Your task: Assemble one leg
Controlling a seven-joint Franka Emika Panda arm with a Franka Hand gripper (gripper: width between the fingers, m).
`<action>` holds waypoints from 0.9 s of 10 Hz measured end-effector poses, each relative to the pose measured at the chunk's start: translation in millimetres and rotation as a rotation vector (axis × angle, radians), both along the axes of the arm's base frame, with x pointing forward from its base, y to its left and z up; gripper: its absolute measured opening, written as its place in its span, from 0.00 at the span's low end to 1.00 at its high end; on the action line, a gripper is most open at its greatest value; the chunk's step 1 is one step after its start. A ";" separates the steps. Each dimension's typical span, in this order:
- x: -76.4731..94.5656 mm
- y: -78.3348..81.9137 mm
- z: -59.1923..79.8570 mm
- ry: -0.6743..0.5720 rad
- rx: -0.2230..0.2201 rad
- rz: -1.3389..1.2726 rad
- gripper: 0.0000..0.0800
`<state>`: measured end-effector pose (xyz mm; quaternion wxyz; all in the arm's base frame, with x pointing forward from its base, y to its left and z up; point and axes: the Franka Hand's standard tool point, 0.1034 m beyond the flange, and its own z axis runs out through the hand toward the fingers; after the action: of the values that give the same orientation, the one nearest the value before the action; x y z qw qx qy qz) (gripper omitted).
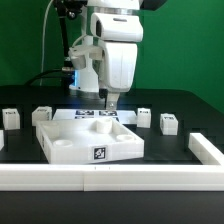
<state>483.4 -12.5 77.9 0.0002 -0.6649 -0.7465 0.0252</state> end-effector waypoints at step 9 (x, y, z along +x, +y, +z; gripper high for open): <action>-56.0 -62.0 -41.3 0.021 0.039 0.187 0.81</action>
Offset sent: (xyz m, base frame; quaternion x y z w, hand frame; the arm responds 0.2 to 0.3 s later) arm -0.0431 -0.0230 -0.0167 -0.0339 0.0513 -0.1472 0.9872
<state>427.4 -74.4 36.6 0.0188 -0.5921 -0.8055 0.0176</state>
